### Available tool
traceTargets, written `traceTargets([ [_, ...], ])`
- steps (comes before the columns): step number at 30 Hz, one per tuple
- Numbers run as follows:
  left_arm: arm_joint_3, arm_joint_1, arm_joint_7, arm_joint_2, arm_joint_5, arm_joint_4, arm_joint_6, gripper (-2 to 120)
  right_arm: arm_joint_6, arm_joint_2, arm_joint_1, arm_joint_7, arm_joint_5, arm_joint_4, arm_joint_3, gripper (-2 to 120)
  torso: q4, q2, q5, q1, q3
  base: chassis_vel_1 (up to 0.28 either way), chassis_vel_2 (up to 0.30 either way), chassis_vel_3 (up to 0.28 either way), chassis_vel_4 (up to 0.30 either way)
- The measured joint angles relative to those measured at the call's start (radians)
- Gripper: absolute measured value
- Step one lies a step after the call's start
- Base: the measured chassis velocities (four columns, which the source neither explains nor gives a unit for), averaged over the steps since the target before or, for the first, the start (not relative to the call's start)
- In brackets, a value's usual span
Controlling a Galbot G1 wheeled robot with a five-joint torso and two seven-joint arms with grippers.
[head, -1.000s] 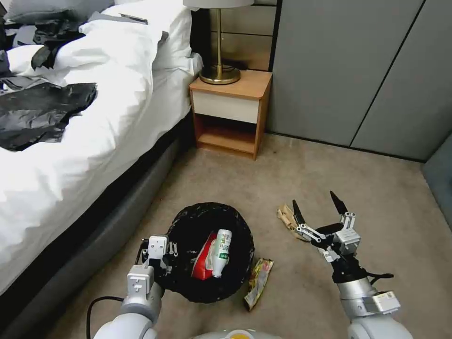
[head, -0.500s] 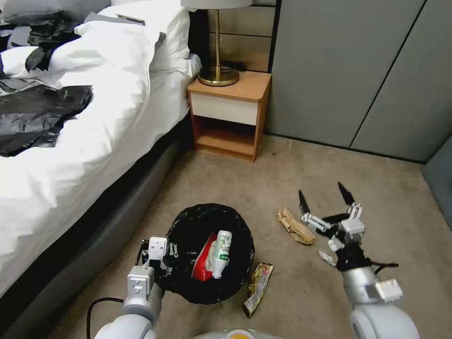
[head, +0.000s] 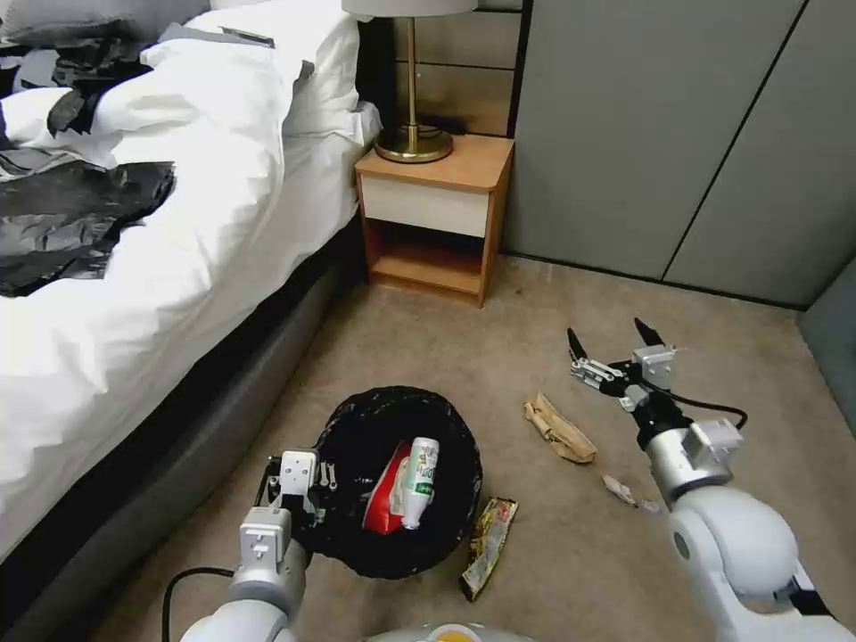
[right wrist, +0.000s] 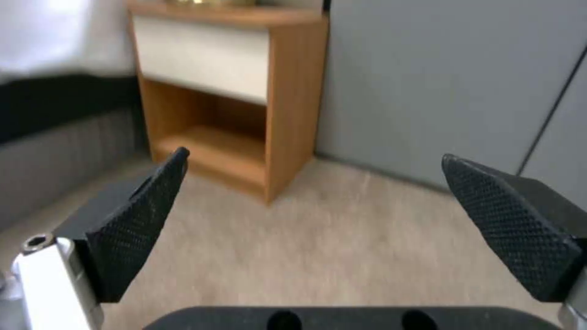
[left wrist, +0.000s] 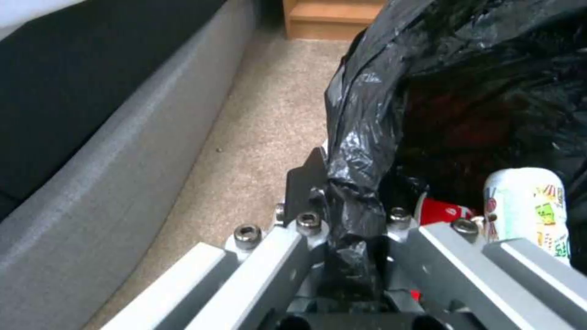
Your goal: Pick up the trash bin, then pick up the garbage from the floor and place it into the trash bin.
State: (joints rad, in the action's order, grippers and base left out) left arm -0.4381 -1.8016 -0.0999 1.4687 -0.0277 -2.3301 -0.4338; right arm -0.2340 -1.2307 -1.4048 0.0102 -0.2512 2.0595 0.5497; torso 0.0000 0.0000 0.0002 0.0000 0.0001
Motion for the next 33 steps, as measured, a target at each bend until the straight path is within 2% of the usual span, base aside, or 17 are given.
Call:
traceTargets([
  [3, 0.000, -0.001, 0.000, 0.000, -0.001, 0.000, 0.001, 1, -0.049, -0.003, 0.021, 0.004, 0.006, -0.065, -0.011, 100, 0.0000, 0.000, -0.0002, 0.000, 0.000, 0.000, 0.000, 0.000, 0.000],
  [16, -0.001, -0.002, -0.002, -0.003, -0.001, 0.005, 0.001, 1, -0.053, -0.009, 0.076, -0.023, 0.009, -0.236, -0.042, 100, 0.0000, 0.000, -0.0002, 0.000, 0.000, 0.000, 0.000, 0.000, 0.000],
  [27, 0.004, -0.016, -0.002, 0.001, -0.016, 0.004, 0.003, 1, -0.017, 0.006, 0.176, -0.098, 0.009, -0.426, -0.106, 100, 0.0001, 0.000, -0.0003, 0.000, 0.000, 0.000, 0.000, 0.000, 0.000],
  [33, 0.005, -0.028, -0.004, 0.007, -0.025, -0.002, 0.013, 1, 0.039, 0.006, 0.269, -0.175, 0.042, -0.605, -0.155, 100, 0.0001, 0.000, 0.0000, 0.000, 0.000, 0.000, 0.000, 0.000, 0.000],
])
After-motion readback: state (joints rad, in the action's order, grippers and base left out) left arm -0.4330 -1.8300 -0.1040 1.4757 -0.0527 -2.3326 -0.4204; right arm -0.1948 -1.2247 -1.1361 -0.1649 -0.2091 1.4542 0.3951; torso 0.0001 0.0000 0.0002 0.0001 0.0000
